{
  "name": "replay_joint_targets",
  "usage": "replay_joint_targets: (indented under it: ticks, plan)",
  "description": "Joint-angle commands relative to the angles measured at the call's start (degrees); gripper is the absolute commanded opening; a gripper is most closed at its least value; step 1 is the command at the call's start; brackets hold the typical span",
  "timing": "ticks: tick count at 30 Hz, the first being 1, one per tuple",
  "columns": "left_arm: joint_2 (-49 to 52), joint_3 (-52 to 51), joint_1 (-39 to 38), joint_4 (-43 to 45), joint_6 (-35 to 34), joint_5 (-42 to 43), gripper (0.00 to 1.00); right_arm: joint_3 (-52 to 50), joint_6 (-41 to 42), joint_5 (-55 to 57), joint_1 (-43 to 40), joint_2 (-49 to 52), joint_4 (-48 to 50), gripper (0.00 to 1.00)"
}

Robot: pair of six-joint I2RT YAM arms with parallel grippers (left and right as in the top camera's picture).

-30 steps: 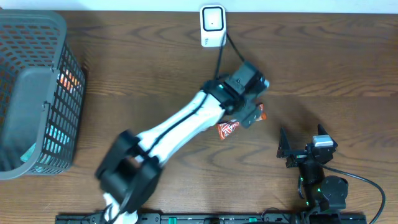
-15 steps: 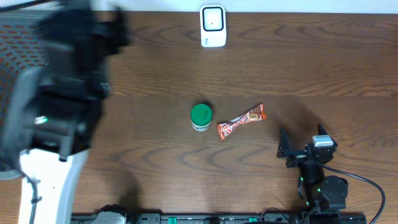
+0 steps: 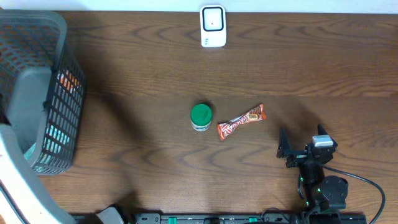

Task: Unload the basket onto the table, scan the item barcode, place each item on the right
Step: 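Reach into the basket and grasp the Kleenex tissue pack with left gripper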

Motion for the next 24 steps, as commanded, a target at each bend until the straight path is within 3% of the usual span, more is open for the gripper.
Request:
replay_joint_targets:
  ticks: [1,4,9,24]
  plan:
    - [6.10,-0.35,0.90,0.57,6.93,10.23,0.98,-0.20,-0.02,-0.13,-0.50,-0.31,-0.07,0.99]
    - [11.61,-0.35,0.13,0.52,13.64,15.85,0.98,-0.20,-0.02,-0.13,-0.50,-0.31,-0.07,0.99]
    - [20.13,-0.35,-2.36,0.94,18.03,16.33,0.98,-0.20,-0.02,-0.13,-0.50,-0.31,-0.07,0.99]
    - [37.59,-0.37,-5.53,2.36,11.06,16.15,0.98,-0.20,-0.02,-0.13,-0.50,-0.31,-0.07,0.99]
